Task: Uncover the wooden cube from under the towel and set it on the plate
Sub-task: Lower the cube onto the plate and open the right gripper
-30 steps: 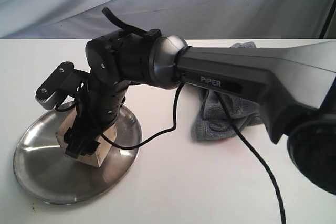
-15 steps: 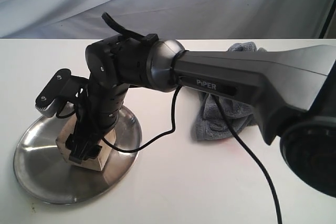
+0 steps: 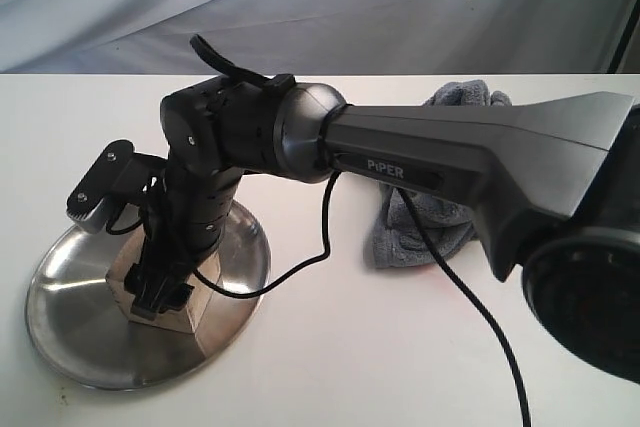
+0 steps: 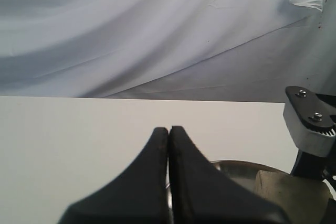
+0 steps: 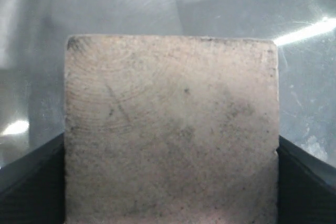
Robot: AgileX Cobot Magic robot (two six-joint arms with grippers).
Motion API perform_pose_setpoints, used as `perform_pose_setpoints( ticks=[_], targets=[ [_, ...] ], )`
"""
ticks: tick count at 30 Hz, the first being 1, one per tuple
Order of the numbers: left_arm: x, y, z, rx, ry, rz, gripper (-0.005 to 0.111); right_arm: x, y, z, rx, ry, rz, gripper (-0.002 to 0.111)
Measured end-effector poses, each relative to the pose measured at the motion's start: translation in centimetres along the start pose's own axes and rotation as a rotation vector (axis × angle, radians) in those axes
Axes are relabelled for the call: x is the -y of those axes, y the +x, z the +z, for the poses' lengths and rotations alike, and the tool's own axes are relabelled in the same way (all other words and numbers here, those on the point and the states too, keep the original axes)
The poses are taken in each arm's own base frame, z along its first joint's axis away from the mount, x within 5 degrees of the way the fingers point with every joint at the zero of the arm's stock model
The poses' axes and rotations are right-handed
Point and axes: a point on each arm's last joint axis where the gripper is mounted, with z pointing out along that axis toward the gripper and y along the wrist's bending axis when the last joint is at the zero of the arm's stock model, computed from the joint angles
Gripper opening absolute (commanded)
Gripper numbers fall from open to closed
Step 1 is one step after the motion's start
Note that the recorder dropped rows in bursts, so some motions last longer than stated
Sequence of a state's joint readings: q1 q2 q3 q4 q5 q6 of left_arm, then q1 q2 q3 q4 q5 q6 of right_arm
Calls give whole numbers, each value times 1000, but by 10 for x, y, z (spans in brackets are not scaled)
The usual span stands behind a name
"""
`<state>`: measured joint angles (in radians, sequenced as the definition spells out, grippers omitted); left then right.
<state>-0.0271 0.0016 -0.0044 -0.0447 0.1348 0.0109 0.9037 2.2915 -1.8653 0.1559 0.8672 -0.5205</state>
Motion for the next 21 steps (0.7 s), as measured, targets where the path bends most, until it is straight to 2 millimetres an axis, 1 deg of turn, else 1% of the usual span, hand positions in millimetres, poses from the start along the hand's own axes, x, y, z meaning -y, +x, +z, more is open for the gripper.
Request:
perform_pose_setpoints(
  ticks=[4, 9, 12, 15, 21],
  targets=[
    [0, 0, 0, 0, 0, 0, 1, -1, 0, 0, 0, -1, -2, 70],
    [0, 0, 0, 0, 0, 0, 1, 0, -1, 0, 6, 3, -2, 89],
    [0, 0, 0, 0, 0, 0, 1, 0, -2, 0, 17, 9, -2, 95],
    [0, 0, 0, 0, 0, 0, 1, 0, -2, 0, 17, 9, -2, 97],
    [0, 0, 0, 0, 0, 0, 1, 0, -2, 0, 17, 9, -2, 97]
  ],
)
